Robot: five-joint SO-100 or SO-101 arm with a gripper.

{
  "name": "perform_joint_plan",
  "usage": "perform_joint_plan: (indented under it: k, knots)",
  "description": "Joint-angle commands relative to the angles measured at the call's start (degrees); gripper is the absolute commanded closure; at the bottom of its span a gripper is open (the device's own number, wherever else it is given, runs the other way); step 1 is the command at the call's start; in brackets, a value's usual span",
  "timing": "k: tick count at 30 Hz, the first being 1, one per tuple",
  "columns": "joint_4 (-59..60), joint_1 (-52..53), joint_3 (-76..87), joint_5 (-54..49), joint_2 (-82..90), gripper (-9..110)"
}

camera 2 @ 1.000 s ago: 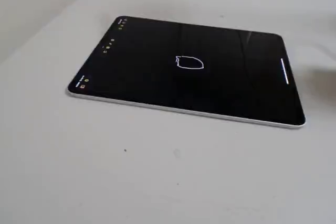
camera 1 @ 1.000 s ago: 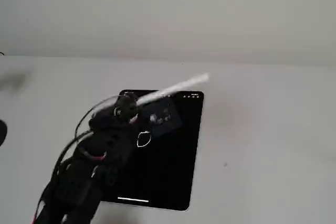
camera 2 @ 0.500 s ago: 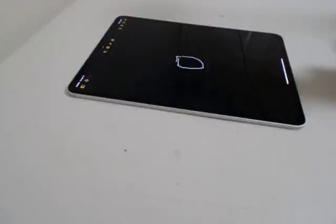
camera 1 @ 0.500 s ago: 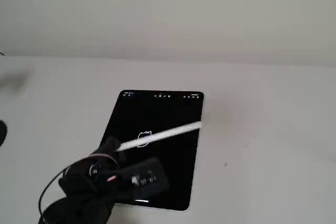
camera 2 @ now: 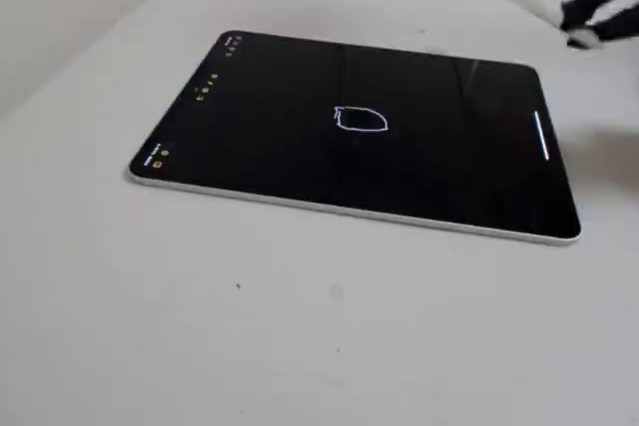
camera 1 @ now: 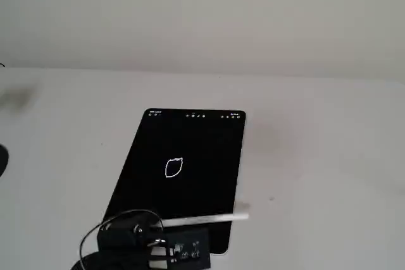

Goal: Draw a circular shape on the ipad using the apple pencil

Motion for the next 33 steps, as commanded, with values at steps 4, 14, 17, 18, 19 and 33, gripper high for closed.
perform_joint_plan:
  k: [4,14,17,18,19,33]
  knots:
    - [3.52,1.23,3.43,0.35,0.62,101]
    - [5.27,1.67,5.8,0.44,0.62,101]
    - [5.36,2.46,5.98,0.62,0.62,101]
    - [5.36,2.46,5.98,0.62,0.62,101]
    - [5.36,2.46,5.98,0.62,0.62,101]
    - [5.36,4.13,5.98,1.49,0.62,101]
